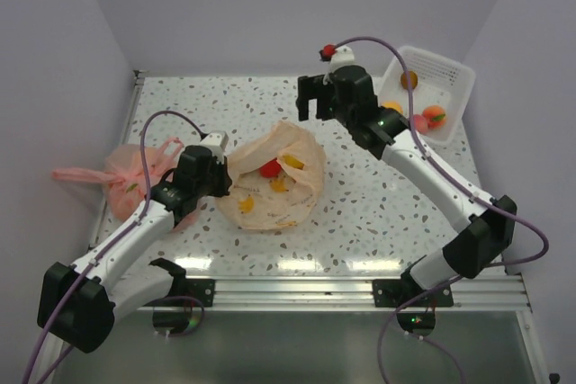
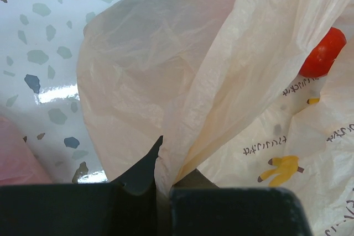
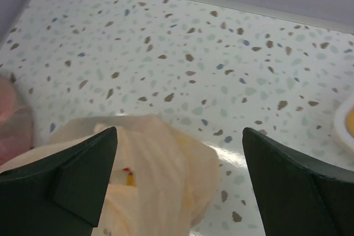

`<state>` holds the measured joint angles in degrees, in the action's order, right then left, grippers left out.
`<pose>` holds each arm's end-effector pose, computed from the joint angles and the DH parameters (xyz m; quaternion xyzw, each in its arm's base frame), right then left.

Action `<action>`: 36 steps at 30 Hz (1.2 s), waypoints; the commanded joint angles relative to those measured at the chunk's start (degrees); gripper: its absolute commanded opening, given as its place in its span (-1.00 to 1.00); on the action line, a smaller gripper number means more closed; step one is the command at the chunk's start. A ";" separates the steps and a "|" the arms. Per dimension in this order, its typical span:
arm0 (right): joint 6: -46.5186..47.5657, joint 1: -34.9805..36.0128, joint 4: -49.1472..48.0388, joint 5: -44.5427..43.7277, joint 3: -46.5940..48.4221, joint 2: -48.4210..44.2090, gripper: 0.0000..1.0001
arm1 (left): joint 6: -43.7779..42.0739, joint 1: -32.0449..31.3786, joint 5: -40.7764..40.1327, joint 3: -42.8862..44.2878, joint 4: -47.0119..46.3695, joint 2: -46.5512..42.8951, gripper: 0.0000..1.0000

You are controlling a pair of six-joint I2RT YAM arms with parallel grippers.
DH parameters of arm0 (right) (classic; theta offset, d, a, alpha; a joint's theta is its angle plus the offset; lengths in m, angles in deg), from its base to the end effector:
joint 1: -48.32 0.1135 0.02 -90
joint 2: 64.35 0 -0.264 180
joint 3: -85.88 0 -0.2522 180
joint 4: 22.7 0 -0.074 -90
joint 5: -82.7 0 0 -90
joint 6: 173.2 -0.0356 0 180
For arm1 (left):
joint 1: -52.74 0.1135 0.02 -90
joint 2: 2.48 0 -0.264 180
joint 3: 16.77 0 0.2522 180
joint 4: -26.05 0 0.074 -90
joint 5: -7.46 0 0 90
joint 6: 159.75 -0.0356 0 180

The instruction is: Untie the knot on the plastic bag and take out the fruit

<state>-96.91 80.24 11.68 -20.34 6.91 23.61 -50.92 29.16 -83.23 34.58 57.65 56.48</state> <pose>0.3077 0.1822 0.3949 -0.0666 0.8201 0.1309 0.5530 0.2007 -0.0871 0.2370 0.0349 0.9027 -0.1500 0.4018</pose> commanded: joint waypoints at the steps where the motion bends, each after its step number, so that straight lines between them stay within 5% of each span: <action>1: 4.57 7.26 -2.25 0.12 -1.92 -3.67 0.95 | -1.08 0.54 0.25 -0.32 -2.38 -1.13 -1.00; 7: 3.97 20.70 -1.82 8.10 -3.85 -1.14 0.89 | -0.90 0.54 -0.10 -0.41 -2.29 -0.95 -1.00; 15: -0.69 23.98 -2.07 14.44 -6.75 9.50 0.76 | -0.81 0.46 -0.10 -0.58 -2.11 -1.13 -1.00; 25: -12.55 18.98 -12.52 -2.58 -12.20 17.24 0.60 | -0.64 0.46 0.42 -0.93 -2.47 -1.22 -1.00; 36: -12.65 17.65 -23.70 -9.55 -6.07 26.99 0.82 | -1.16 0.46 6.22 -1.28 -4.31 -1.21 -1.00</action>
<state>-108.93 97.55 -6.41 -26.00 -3.30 48.40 -50.95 29.16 -79.80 33.72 56.69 56.15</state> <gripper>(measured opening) 0.907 0.028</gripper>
